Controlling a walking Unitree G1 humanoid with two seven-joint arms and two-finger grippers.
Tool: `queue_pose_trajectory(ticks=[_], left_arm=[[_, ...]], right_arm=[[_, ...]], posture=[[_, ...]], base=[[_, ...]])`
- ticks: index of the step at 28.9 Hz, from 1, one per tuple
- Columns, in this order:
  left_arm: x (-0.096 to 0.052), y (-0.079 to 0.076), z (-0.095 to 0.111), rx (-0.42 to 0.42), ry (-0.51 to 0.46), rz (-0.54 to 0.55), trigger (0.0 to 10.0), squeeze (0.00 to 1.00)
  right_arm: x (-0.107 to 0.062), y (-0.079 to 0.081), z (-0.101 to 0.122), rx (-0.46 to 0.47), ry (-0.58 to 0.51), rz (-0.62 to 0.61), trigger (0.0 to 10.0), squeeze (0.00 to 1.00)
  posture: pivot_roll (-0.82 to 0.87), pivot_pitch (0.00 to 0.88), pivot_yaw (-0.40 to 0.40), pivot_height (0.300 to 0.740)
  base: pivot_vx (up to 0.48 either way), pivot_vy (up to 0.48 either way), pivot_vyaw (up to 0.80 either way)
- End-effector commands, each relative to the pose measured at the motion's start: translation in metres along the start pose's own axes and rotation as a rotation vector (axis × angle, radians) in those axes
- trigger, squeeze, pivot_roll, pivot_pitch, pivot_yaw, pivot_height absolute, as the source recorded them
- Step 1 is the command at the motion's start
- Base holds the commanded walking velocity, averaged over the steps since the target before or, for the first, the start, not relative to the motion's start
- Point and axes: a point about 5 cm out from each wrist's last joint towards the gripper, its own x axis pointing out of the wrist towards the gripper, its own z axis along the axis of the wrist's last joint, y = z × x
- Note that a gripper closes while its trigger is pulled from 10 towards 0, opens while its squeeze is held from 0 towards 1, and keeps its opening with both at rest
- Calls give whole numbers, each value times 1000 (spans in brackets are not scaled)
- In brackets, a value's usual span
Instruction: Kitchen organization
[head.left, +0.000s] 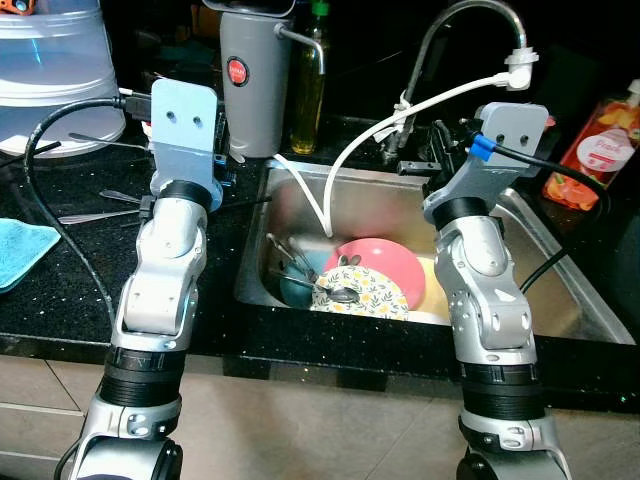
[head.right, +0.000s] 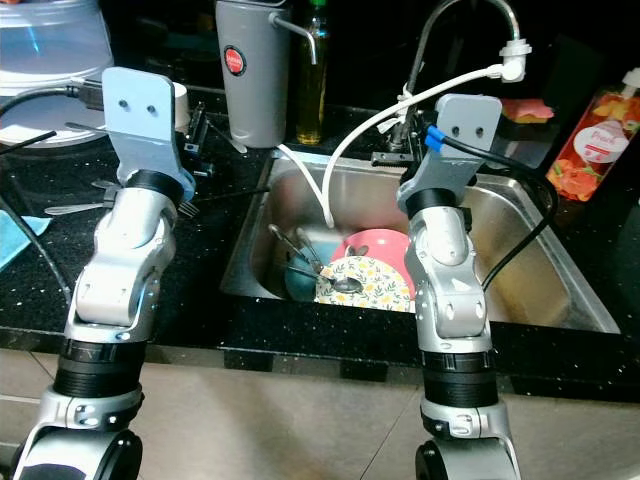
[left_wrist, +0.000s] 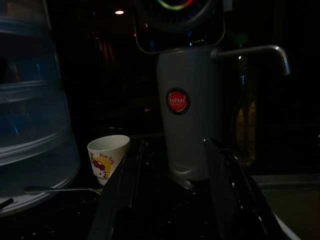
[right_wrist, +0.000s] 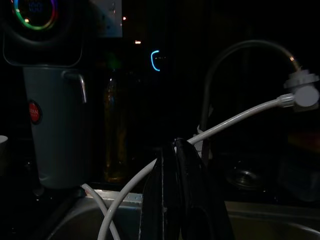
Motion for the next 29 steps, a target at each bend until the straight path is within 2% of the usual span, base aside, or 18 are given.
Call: queue_pose_trajectory(ticks=[1, 7, 15, 29], left_arm=[[0, -3, -2, 25, 4, -18, 10000, 0], [1, -5, 0, 21, 0, -36, 10000, 0], [1, -8, -1, -34, 15, -48, 10000, 0], [1, -6, -3, -63, 31, -39, 10000, 0]], right_arm=[[-2, -3, -1, -3, 6, -10, 10000, 0], [-3, -4, -1, -6, 8, -13, 10000, 0], [-3, -4, -2, -6, 9, -15, 10000, 0], [-3, -5, -1, -8, 10, -14, 10000, 0]], posture=[[182, 0, -94, 740], [181, 0, -92, 740], [177, 0, -91, 740], [175, 0, -92, 740]], base=[[0, 0, 0], [0, 0, 0], [0, -427, 0], [0, 0, 0]])
